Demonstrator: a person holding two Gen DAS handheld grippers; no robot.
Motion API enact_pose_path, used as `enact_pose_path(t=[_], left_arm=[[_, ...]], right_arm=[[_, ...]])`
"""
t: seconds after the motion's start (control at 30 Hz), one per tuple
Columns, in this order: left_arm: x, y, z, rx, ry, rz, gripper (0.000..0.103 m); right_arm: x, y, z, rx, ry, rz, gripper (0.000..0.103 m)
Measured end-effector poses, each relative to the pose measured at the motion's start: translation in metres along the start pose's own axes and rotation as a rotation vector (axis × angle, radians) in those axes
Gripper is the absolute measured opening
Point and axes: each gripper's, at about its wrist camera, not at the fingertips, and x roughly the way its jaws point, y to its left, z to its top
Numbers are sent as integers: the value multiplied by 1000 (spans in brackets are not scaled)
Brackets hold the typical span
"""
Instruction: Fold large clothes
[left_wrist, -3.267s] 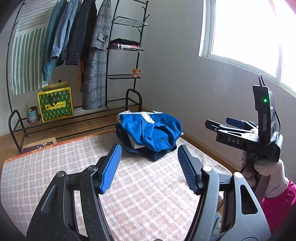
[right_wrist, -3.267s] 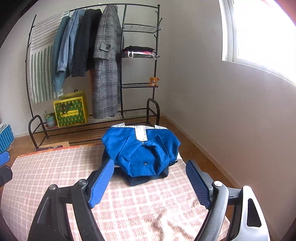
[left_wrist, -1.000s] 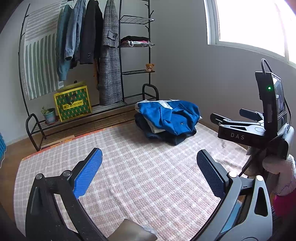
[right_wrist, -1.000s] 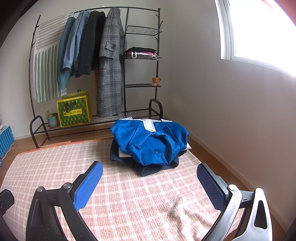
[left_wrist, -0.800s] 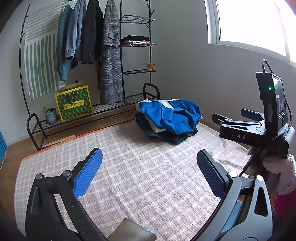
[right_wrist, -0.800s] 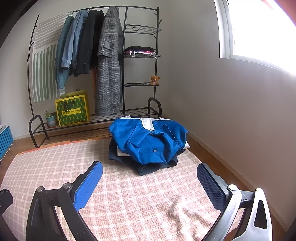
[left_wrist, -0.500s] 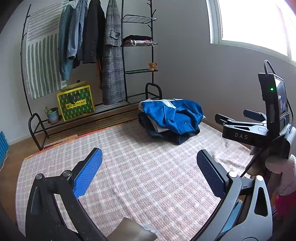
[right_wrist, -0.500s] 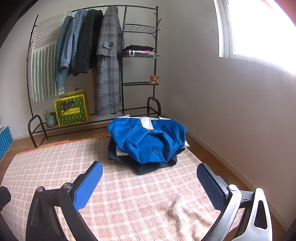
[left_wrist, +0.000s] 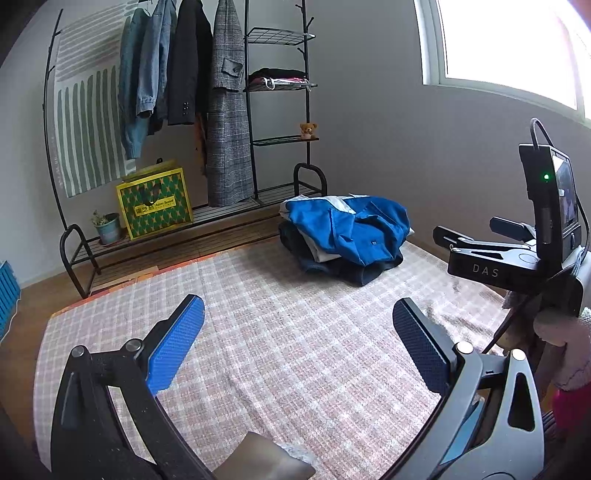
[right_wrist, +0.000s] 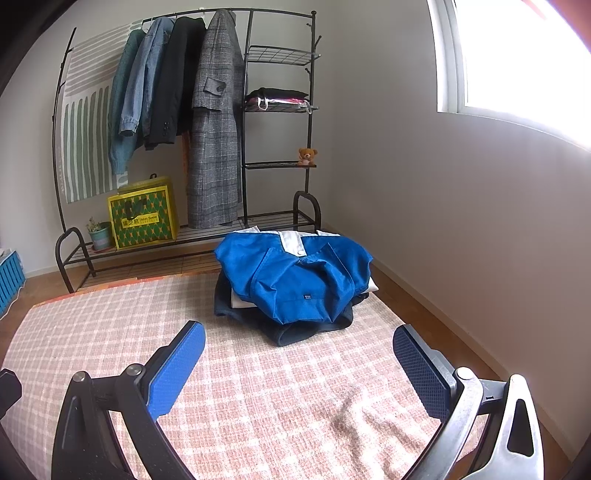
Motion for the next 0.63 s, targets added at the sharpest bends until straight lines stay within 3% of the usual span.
enact_pose_path(t=[0.63], left_arm=[[-7,16,-6,-2,-24,42,103]], right_arm=[[4,-2,-4,1,14,0,103]])
